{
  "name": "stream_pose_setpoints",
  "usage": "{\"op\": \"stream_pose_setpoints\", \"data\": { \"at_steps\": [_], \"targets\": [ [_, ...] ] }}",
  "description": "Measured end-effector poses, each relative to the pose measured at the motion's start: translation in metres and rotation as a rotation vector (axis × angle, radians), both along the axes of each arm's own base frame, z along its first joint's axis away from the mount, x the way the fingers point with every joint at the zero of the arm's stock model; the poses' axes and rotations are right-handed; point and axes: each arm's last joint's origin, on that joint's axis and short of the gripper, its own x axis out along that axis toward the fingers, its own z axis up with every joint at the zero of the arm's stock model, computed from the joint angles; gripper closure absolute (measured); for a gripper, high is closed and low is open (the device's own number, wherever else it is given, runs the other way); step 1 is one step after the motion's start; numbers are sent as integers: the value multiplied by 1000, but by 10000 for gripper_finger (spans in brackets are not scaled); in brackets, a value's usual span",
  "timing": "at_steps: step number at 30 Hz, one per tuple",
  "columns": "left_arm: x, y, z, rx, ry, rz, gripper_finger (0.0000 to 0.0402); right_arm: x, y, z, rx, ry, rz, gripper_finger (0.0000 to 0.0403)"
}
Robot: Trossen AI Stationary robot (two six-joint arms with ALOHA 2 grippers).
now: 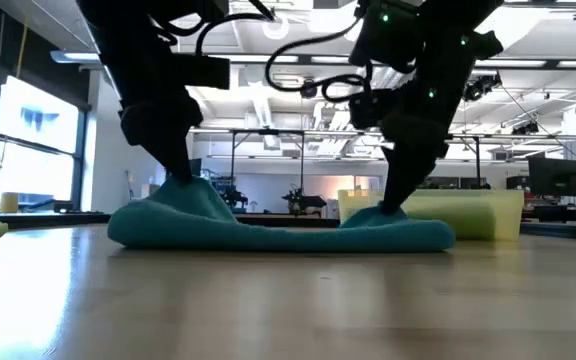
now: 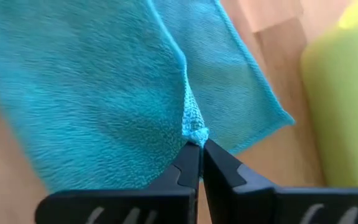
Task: Roll microfiber towels into tight, uniform cylinder then place into a basket
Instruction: Fold the blue microfiber towel
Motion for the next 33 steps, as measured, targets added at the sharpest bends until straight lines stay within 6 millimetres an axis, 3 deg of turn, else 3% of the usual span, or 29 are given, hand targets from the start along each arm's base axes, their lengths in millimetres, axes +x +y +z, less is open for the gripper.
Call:
{"op": "stream_pose_setpoints", "data": {
  "at_steps": [17, 33],
  "targets": [
    [-1, 3, 2, 83, -20, 34, 398, -6, -3, 11, -81, -6, -23, 403],
    [0, 12, 2, 111, -5, 40, 398, -5, -19, 11, -127, -10, -91, 400]
  ]
}}
